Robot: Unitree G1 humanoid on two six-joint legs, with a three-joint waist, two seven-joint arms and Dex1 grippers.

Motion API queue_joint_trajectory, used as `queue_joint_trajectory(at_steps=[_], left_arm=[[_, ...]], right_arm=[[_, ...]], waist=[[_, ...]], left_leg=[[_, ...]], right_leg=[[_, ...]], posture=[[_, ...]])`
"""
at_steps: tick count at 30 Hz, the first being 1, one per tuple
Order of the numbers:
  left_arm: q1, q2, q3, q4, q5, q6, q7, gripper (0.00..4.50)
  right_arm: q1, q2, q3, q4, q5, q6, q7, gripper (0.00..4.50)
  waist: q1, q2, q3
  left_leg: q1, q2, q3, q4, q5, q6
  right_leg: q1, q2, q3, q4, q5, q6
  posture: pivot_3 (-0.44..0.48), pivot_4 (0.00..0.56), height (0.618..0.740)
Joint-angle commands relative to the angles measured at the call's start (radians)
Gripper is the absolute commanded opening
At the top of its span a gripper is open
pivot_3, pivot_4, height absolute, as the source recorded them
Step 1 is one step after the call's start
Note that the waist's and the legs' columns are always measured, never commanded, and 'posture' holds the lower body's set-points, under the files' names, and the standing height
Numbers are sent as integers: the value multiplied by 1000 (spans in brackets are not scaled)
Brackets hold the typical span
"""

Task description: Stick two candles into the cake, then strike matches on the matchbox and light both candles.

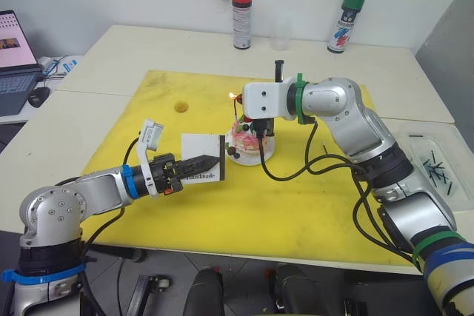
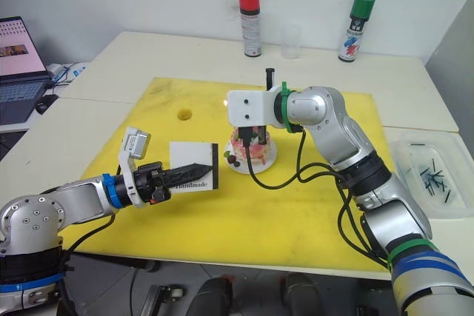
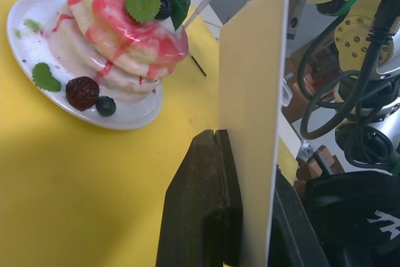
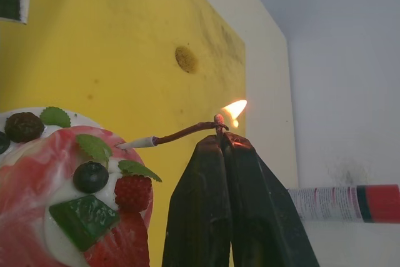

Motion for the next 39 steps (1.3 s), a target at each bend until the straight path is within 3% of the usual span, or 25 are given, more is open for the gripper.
queue_joint_trajectory(at_steps=[1,13,17,19,24,30,34,39], left_arm=[[-12,13,1,-6,-2,-14,-22,0],[-6,11,-10,-5,9,-16,-43,0],[-5,10,-13,-5,10,-14,-48,0],[-4,8,-15,-5,10,-13,-48,0],[-2,5,-21,-4,6,-11,-49,0],[6,4,-20,-13,-13,-3,-43,0],[34,-6,-28,-34,-31,4,-37,0],[63,-26,-41,-53,-38,-8,-24,0]], right_arm=[[-10,-1,-21,-39,-7,-4,-9,13],[-74,62,-148,-37,51,57,-139,13],[-114,80,-267,-24,132,172,-184,13],[-134,65,-322,-19,168,227,-194,13],[-114,-102,-445,-47,214,331,-181,13],[30,-278,-560,-175,278,511,-163,13],[342,-429,-738,-252,295,647,-142,13],[551,-482,-856,-211,320,716,-174,13]], waist=[[0,0,0],[0,0,0],[0,0,0],[1,1,0],[7,1,0],[1,1,1],[2,2,1],[-2,5,3]], left_leg=[[0,0,0,0,0,0],[0,0,0,0,0,0],[0,0,0,0,0,0],[0,0,0,0,0,0],[-1,-1,0,-1,0,0],[-2,-1,2,-2,0,0],[-2,-1,2,-2,0,0],[-2,-2,5,-1,0,0]], right_leg=[[0,0,0,0,0,0],[0,0,0,0,0,0],[0,0,0,0,0,0],[0,0,0,0,0,0],[0,-1,-1,-3,0,0],[-1,-1,1,-4,0,0],[0,-1,1,-4,-1,0],[-1,-3,4,-4,-4,6]], posture=[[0,150,689],[0,150,689],[0,150,689],[0,150,689],[0,150,689],[0,150,689],[0,150,689],[0,150,689]])
